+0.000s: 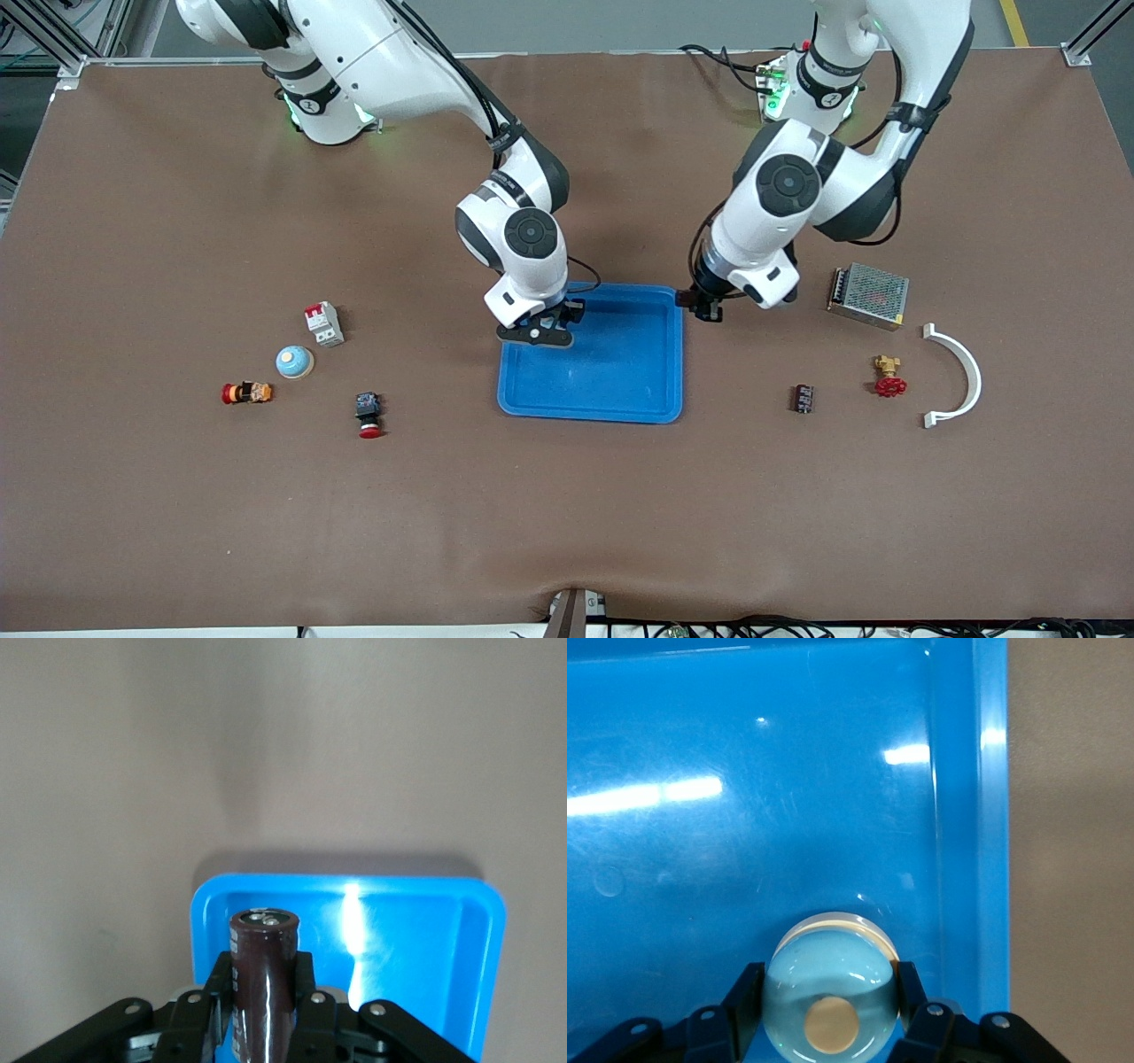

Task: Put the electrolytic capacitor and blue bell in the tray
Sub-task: 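Release the bell into the tray with the right gripper while the left holds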

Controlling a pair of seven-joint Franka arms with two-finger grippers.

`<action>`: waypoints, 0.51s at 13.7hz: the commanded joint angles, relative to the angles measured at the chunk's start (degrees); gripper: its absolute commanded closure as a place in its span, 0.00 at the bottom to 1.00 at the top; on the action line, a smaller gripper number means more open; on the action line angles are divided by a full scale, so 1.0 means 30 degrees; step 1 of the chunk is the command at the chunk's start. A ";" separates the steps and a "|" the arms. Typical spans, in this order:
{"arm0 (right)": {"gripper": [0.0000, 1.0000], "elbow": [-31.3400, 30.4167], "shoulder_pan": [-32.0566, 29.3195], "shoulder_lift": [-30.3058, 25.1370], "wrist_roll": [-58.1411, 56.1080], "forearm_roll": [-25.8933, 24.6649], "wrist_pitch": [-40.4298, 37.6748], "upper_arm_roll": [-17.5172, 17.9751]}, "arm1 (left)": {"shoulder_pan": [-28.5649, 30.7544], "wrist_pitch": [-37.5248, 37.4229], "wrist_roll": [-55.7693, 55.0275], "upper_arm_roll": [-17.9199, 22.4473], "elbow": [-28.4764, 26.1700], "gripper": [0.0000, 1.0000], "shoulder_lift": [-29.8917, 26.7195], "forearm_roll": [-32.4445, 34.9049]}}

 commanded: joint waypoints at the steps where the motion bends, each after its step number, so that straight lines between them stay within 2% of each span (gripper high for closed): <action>1: 0.36 0.0026 0.0307 0.0065 0.0398 0.0053 0.0263 -0.0249 | -0.0462 0.0308 -0.1326 -0.0177 -0.0308 1.00 -0.0169 0.1025; 4: 0.35 0.0055 0.0336 0.0094 0.0398 0.0053 0.0351 -0.0249 | -0.0666 0.0863 -0.2765 -0.0295 -0.0366 1.00 0.0211 0.2377; 6: 0.22 0.0084 0.0336 0.0094 0.0398 0.0024 0.0380 -0.0249 | -0.0931 0.1302 -0.2971 -0.0295 -0.0483 1.00 0.0446 0.2437; 7: 0.09 0.0142 0.0336 0.0094 0.0398 -0.0005 0.0380 -0.0220 | -0.0990 0.1507 -0.3146 -0.0295 -0.0483 1.00 0.0533 0.2611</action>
